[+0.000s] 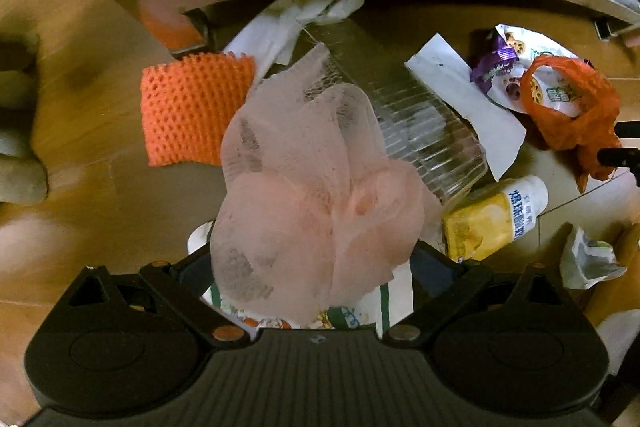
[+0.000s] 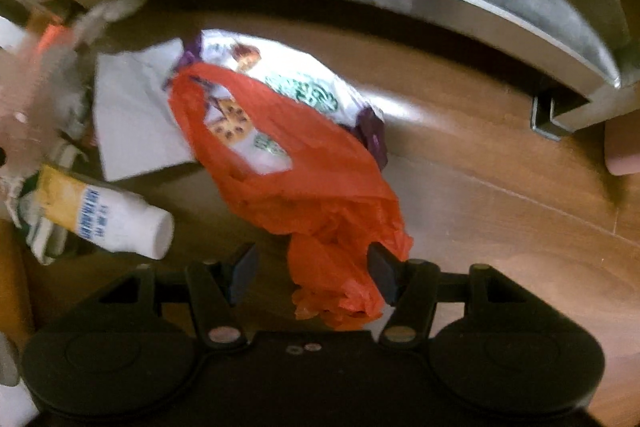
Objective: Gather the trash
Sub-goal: 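Grasp the pink mesh net with left tool while right tool grasps the red plastic bag, then lift the pink mesh net with left tool while right tool carries the red bag to the wastebasket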
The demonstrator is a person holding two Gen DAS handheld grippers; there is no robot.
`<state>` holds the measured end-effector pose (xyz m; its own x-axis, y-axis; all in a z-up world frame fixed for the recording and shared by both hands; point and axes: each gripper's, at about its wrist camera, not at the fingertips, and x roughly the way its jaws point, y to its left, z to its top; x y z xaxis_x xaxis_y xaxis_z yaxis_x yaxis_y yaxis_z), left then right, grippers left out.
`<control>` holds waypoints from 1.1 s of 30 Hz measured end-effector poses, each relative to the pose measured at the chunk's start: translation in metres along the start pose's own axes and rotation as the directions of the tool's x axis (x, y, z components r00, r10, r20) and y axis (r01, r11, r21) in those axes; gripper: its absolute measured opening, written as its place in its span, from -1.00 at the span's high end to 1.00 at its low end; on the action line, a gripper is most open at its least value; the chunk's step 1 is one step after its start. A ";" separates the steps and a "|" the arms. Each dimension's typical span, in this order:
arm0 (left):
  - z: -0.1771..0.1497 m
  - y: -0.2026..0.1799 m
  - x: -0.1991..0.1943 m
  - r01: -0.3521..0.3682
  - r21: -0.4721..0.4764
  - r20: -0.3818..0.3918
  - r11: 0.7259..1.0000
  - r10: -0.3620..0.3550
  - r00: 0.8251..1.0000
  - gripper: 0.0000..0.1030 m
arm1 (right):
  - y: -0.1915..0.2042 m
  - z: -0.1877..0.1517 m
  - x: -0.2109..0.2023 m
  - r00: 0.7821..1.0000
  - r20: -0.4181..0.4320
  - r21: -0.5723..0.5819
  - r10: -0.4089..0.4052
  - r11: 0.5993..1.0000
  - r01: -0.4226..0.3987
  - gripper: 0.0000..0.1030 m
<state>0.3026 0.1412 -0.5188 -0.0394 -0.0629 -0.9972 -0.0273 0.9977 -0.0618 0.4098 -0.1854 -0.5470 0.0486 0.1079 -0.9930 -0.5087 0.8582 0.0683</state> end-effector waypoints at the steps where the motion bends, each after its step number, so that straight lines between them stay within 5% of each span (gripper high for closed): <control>1: 0.000 0.000 0.003 0.004 -0.001 0.001 1.000 -0.004 1.000 -0.94 | 0.001 0.000 0.004 1.000 -0.003 -0.006 -0.007 1.000 0.007 -0.17; 5: 0.002 -0.001 0.013 0.023 -0.005 -0.001 1.000 -0.023 1.000 -0.68 | 0.006 -0.002 0.015 0.999 -0.007 -0.033 -0.035 0.999 0.034 -0.17; 12: 0.000 -0.001 0.013 0.051 -0.026 0.029 0.998 -0.051 0.998 0.28 | 0.019 0.000 0.016 0.995 -0.008 -0.080 -0.096 0.992 0.095 -0.06; 15: -0.002 -0.002 0.009 0.040 -0.037 0.031 0.999 -0.039 0.999 0.50 | 0.024 -0.001 0.010 0.996 -0.020 -0.057 -0.088 0.995 0.087 0.25; 24: -0.017 -0.003 -0.042 0.040 -0.006 0.060 0.999 -0.039 0.997 0.60 | 0.043 -0.001 -0.057 0.999 -0.004 -0.079 -0.045 0.996 0.045 0.30; 33: -0.043 -0.013 -0.158 0.000 0.094 0.195 0.996 -0.018 0.981 0.60 | 0.074 -0.012 -0.197 0.984 0.180 -0.100 0.014 0.995 0.004 0.30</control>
<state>0.2658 0.1376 -0.3592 0.1565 -0.0750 -0.9848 0.0668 0.9956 -0.0652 0.3521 -0.1494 -0.3476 0.1953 0.2083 -0.9584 -0.5922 0.8040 0.0541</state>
